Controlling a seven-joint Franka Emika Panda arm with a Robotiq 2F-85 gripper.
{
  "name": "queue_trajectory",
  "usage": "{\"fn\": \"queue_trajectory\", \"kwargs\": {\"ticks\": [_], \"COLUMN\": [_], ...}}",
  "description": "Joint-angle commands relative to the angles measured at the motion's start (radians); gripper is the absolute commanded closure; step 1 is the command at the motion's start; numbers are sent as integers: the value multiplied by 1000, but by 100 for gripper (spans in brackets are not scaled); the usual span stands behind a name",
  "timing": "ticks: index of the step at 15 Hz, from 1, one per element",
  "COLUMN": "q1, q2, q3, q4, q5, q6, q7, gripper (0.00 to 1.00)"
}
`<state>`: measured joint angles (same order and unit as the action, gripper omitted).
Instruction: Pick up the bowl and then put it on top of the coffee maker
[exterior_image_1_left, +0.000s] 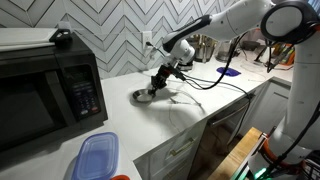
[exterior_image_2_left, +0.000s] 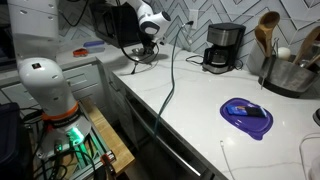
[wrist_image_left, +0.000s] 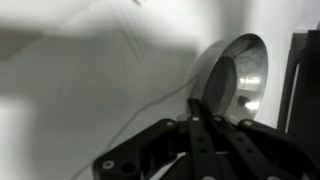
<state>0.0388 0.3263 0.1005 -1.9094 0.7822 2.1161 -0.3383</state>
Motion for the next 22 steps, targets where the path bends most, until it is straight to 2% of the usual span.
{"fn": "queue_trajectory", "kwargs": {"ticks": [1,6,11,17,22], "q1": [-22,-42,-93,-184,-266], "q2": [-64,-212,-394,-532,-554], "q3": [7,-35,-127,-238,-325], "q4": [-2,12,23,38,57], "q5": [-1,-23,-57,-125,-129], "q6": [-118,-325,-469,-432,-341], "q7": [27,124,309,501,577], "gripper": [100,100,100,100,100]}}
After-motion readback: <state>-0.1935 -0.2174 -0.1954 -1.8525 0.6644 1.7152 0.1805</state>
